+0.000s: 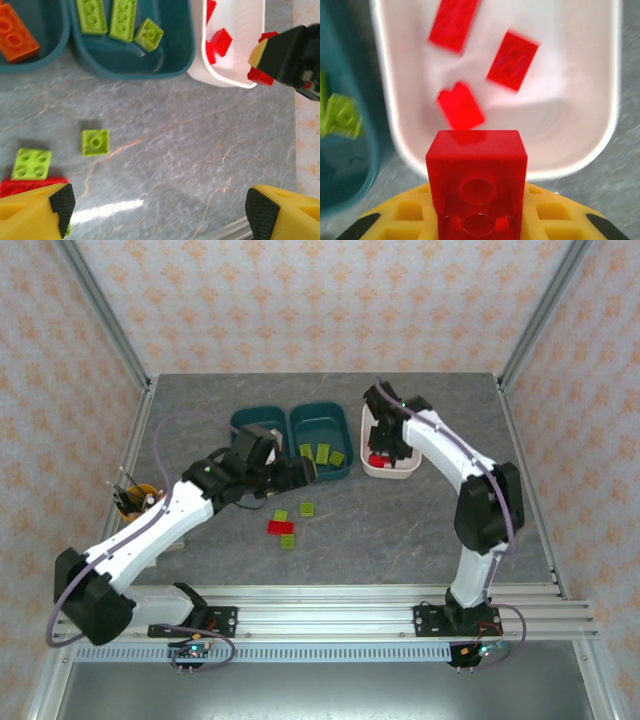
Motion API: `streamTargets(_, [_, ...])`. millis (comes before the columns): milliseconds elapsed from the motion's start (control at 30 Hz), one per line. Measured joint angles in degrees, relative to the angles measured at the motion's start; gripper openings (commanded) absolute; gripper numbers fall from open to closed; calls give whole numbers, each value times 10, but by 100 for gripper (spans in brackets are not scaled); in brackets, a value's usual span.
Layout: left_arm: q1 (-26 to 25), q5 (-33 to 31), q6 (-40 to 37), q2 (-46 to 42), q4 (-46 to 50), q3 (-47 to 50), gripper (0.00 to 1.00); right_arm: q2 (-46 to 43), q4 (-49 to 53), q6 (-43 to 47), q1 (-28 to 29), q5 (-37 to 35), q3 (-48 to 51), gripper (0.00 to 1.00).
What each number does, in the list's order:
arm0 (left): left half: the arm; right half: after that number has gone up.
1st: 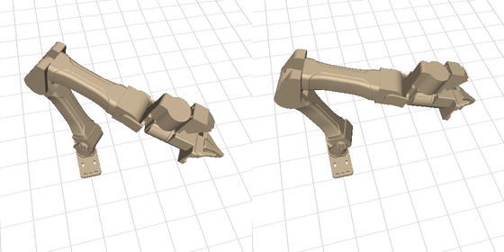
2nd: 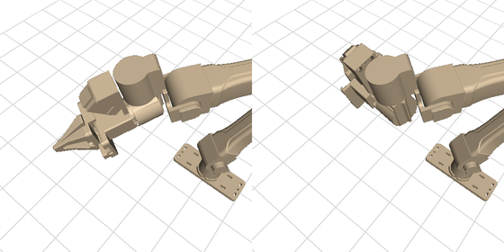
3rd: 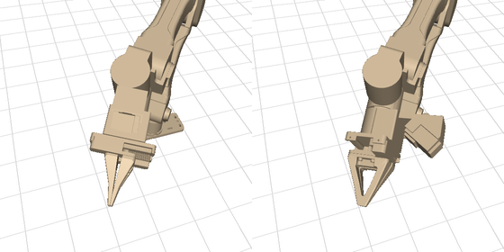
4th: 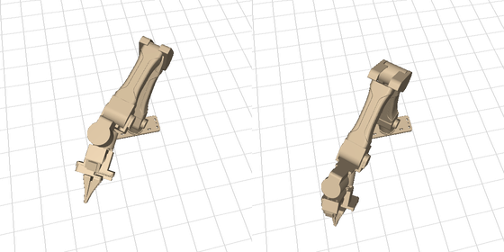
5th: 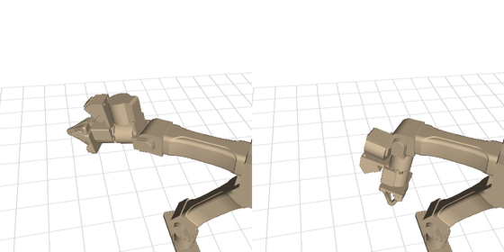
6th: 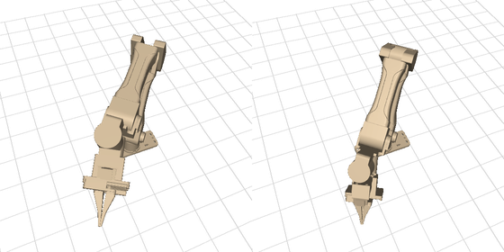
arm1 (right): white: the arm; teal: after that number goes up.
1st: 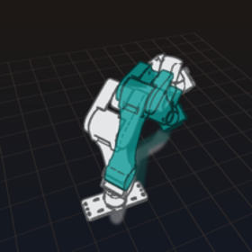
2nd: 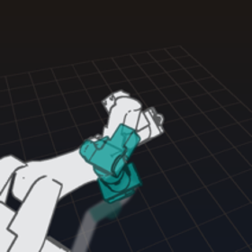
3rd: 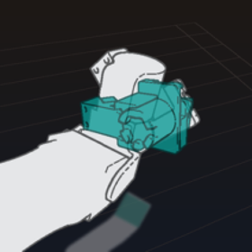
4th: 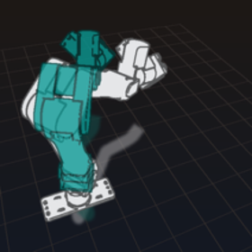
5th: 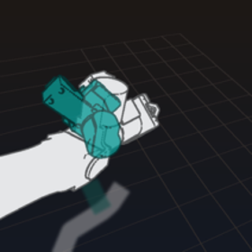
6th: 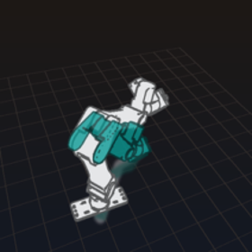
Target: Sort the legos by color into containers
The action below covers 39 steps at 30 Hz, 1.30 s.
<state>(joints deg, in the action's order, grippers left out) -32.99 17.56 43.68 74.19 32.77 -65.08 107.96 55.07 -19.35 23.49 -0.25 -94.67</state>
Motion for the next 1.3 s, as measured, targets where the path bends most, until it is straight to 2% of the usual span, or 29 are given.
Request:
streamTargets(200, [-2, 0, 0, 77, -28, -67, 91, 135, 11, 31, -57, -24, -137, 23])
streamTargets(367, [-4, -1, -2, 99, -32, -94, 91, 224, 20, 46, -84, -32, -232, 25])
streamTargets(533, [-4, -11, -2, 99, -30, -95, 91, 294, 38, 56, -95, -30, -316, 42])
streamTargets(633, [-4, -20, -2, 99, -24, -94, 90, 306, 43, 61, -95, -23, -330, 53])
streamTargets(800, [-4, -38, -3, 88, -7, -84, 89, 298, 50, 61, -89, -14, -331, 56])
streamTargets(933, [-4, -52, -9, 75, 23, -68, 87, 241, 37, 61, -74, -8, -287, 56])
streamTargets(1100, [-6, -66, -22, 79, 61, -52, 81, 45, -39, 46, -34, 30, -99, 56])
streamTargets(1167, [-12, -73, -26, 90, 72, -51, 79, -46, -89, 36, -18, 71, -5, 57])
streamTargets(1300, [-34, -82, -35, 143, 82, -53, 74, -214, -201, 14, -7, 199, 207, 62])
